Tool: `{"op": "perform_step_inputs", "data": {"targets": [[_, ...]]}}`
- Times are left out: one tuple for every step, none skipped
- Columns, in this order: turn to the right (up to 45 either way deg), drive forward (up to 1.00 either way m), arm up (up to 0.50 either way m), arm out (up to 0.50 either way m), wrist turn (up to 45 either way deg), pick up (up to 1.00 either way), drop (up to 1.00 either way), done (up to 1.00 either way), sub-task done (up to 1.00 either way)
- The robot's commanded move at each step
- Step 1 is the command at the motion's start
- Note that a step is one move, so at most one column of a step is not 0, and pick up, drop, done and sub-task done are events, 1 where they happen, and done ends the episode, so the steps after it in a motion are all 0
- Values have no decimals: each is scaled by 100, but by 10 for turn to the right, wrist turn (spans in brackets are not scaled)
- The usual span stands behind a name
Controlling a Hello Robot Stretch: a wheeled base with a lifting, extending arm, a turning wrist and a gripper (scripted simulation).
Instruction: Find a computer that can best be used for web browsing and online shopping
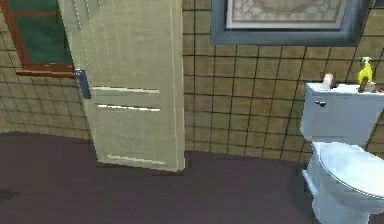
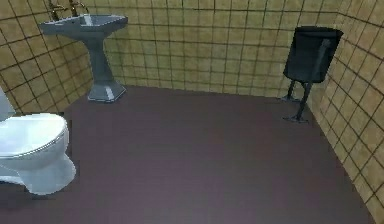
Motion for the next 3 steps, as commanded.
{"op": "perform_step_inputs", "data": {"targets": [[0,55,0,0,0,0,0,0,0],[-450,0,0,0,0,0,0,0,0],[-360,0,0,0,0,0,0,0,0]]}}
